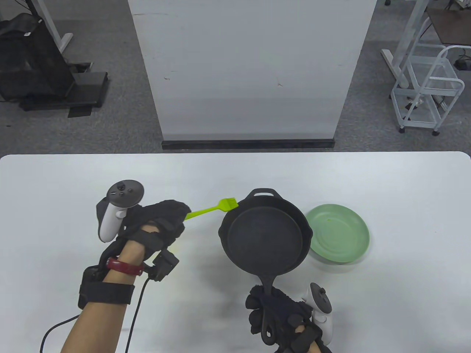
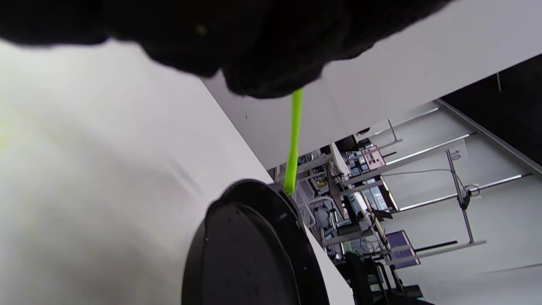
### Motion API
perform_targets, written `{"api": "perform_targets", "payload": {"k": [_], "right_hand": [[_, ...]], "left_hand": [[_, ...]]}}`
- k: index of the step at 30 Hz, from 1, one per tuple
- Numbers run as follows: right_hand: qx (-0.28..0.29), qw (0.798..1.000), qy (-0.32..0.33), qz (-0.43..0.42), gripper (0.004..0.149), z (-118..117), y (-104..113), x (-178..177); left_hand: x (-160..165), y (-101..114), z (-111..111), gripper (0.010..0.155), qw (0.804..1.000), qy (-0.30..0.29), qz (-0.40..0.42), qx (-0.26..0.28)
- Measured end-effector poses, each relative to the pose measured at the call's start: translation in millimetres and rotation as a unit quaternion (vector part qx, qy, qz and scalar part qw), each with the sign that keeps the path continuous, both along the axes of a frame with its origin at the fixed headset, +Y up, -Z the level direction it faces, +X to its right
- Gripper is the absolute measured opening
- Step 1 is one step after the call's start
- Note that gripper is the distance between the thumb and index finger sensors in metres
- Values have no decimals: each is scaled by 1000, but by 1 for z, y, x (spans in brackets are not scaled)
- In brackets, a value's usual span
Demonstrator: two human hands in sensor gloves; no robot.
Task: Brush oil on frying pan surface
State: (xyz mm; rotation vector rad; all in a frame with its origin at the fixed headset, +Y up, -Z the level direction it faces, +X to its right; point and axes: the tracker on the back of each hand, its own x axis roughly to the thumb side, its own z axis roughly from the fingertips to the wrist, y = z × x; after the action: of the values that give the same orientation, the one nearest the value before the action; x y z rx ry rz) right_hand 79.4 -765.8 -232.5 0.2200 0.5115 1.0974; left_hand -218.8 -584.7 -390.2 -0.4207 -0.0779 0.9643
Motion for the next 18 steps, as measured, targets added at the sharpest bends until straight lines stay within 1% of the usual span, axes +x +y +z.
{"api": "perform_targets", "payload": {"k": [3, 7, 12, 15, 18], "right_hand": [[3, 1000, 7, -2, 57, 0, 0, -2], [9, 1000, 16, -5, 57, 0, 1, -4], [11, 1000, 21, -6, 57, 1, 1, -5], [13, 1000, 23, -6, 57, 1, 1, -6], [14, 1000, 22, 1, 57, 1, 1, -6]], "left_hand": [[29, 0, -1, 49, 1000, -18, 8, 5], [56, -10, -5, 49, 999, -38, -20, -9], [72, -23, -13, 49, 999, -36, -32, -24], [76, -30, -15, 48, 999, -25, -45, -15], [79, -36, -19, 48, 999, -19, -36, -23]]}}
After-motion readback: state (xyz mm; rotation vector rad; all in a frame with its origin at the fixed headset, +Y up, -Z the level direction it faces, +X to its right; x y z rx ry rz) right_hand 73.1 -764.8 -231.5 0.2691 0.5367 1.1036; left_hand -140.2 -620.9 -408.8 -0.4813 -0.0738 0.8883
